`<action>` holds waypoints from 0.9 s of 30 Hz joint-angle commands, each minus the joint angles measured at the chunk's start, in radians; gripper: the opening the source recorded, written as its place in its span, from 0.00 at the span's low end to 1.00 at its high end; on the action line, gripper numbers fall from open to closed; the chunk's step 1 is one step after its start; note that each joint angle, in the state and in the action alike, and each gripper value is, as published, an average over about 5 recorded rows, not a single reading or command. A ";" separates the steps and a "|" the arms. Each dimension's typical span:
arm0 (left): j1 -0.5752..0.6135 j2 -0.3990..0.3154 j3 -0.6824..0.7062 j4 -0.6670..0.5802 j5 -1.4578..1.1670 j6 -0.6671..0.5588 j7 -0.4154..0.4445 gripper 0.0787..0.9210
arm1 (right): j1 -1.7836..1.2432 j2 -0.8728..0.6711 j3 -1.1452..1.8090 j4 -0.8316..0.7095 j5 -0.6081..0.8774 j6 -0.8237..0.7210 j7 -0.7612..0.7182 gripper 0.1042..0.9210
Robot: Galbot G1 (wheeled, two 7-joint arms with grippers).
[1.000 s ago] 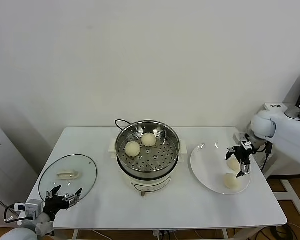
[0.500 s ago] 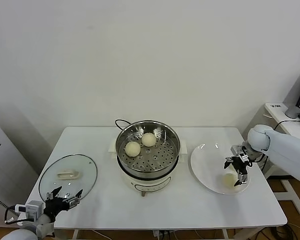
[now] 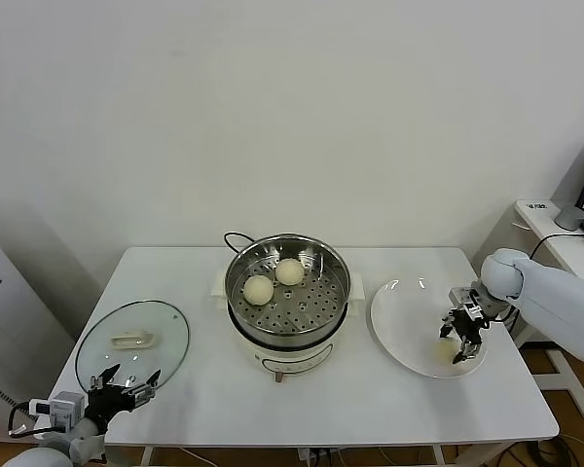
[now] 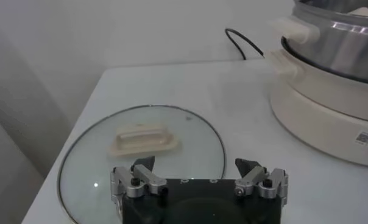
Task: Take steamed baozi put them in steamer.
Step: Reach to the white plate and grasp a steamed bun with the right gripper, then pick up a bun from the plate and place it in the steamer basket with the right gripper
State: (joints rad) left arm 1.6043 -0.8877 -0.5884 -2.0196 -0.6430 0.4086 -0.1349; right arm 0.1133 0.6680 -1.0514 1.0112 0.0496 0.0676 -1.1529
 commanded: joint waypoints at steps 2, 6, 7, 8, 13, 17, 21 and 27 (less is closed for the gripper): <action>0.004 0.000 -0.005 -0.002 0.000 0.001 -0.001 0.88 | 0.010 -0.016 -0.002 0.026 0.002 -0.002 -0.032 0.45; 0.005 0.000 -0.005 -0.002 0.001 0.001 -0.001 0.88 | 0.084 -0.038 -0.057 0.068 0.043 -0.010 -0.050 0.41; 0.005 0.000 -0.005 -0.002 0.001 0.002 -0.001 0.88 | 0.123 -0.042 -0.079 0.079 0.057 -0.012 -0.053 0.41; 0.005 0.000 -0.004 -0.002 0.001 0.002 -0.001 0.88 | 0.169 -0.044 -0.106 0.090 0.073 -0.013 -0.056 0.40; 0.001 0.003 -0.003 -0.001 0.001 0.002 -0.001 0.88 | 0.387 -0.020 -0.221 0.124 0.150 0.005 -0.082 0.41; -0.001 0.007 -0.001 0.002 0.001 0.002 -0.001 0.88 | 0.509 0.053 -0.248 0.127 0.215 0.052 -0.101 0.41; -0.004 0.009 0.004 0.003 0.001 0.001 -0.001 0.88 | 0.583 0.164 -0.216 0.107 0.246 0.134 -0.119 0.41; -0.007 0.009 0.011 0.003 0.001 0.002 -0.001 0.88 | 0.594 0.317 -0.150 0.081 0.267 0.285 -0.133 0.41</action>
State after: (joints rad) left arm 1.5976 -0.8798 -0.5801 -2.0173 -0.6421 0.4103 -0.1365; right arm 0.5596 0.7934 -1.2141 1.0966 0.2502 0.1870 -1.2621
